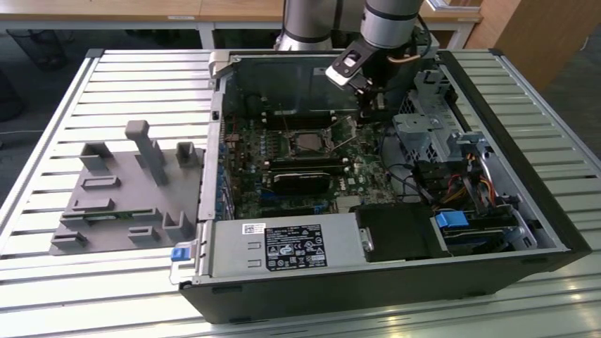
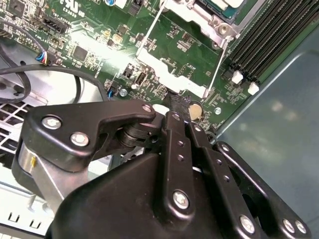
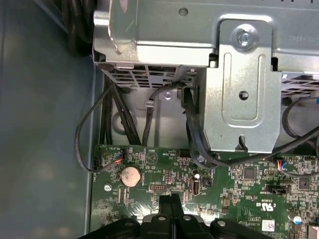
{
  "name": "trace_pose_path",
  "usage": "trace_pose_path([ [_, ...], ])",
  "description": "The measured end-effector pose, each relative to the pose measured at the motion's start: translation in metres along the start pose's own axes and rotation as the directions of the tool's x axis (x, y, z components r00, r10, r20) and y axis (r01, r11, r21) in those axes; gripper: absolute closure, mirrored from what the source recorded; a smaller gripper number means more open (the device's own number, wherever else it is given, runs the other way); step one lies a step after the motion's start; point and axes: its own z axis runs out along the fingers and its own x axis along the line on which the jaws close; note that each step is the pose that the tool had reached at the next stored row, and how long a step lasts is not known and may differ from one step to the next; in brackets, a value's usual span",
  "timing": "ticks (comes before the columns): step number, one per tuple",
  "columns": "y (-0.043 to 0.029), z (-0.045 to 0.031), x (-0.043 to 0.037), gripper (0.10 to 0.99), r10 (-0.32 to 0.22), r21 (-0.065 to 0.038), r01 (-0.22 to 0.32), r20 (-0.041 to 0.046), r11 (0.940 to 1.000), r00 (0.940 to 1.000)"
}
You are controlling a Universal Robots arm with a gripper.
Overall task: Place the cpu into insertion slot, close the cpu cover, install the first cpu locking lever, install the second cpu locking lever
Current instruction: 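Close the cpu cover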
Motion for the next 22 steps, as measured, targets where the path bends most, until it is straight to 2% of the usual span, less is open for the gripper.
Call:
trace_pose_path([
  [12,-0.0162,-0.0002,0.0005,0.980,0.000,0.000,0.000,-0.0002,1.0000,1.0000],
  [22,-0.0241,-0.0004,-0.0038,0.980,0.000,0.000,0.000,-0.0002,1.0000,1.0000],
])
